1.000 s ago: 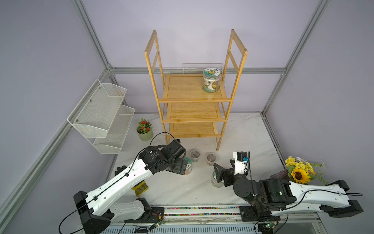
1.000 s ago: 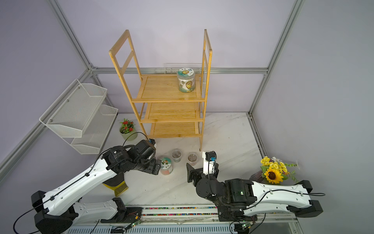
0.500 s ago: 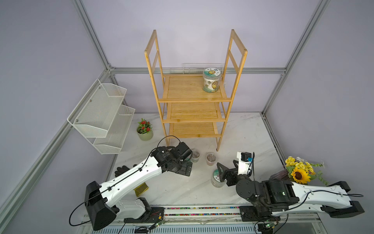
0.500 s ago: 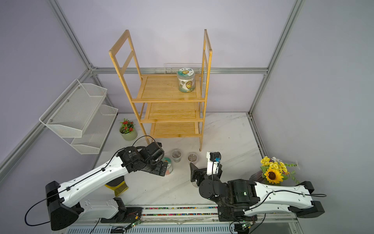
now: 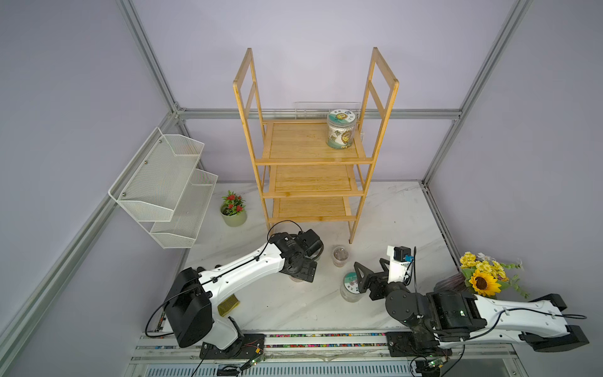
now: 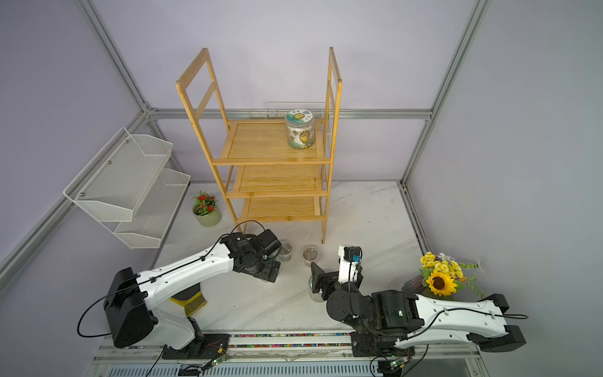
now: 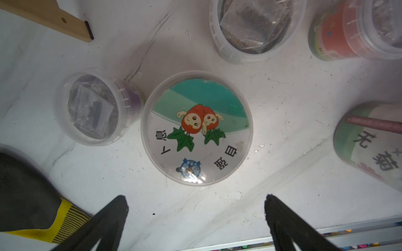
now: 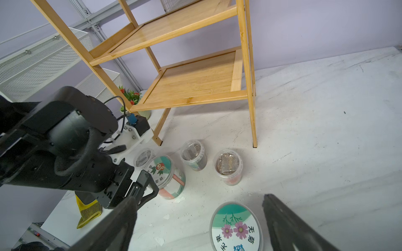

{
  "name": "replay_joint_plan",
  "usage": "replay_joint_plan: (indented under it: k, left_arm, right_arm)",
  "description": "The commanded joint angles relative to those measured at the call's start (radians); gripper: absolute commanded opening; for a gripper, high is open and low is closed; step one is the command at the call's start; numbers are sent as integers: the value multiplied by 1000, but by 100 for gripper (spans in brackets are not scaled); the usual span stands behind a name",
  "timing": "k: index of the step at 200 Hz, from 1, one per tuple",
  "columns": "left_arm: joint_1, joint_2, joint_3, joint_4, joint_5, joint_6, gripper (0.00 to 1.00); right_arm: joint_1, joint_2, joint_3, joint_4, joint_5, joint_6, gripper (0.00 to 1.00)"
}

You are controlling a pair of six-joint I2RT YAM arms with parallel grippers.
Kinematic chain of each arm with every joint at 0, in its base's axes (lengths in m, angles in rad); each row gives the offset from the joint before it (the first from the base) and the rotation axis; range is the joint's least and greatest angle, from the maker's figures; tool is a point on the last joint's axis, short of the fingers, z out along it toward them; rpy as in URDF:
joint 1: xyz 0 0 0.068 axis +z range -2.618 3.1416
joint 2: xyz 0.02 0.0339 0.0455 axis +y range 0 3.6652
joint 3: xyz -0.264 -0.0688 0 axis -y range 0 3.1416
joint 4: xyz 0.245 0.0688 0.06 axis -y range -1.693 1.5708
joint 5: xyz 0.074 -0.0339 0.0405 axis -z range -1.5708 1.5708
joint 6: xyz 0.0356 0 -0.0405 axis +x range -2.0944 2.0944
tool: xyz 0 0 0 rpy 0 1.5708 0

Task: Place the seed container on the shelf
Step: Pick up the seed jar at the center of the board.

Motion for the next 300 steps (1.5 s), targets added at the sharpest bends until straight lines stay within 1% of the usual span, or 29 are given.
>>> replay_joint_plan:
  k: [1,92,198,300]
  left_arm:
    - [4,11,39,32,-25,-8,100]
    - [49,50,47,41,-16,11,100]
    - [88,106,55,116,83,68,100]
    - [106,148,70,94,80,107,99]
  right_arm:
    - [4,1,4,-49,23,13,94]
    - [4,-2,-4,-53,28,17,94]
    - [4,5,-10,-58,27,26,94]
    - [4,13,-27,-57,46,25,94]
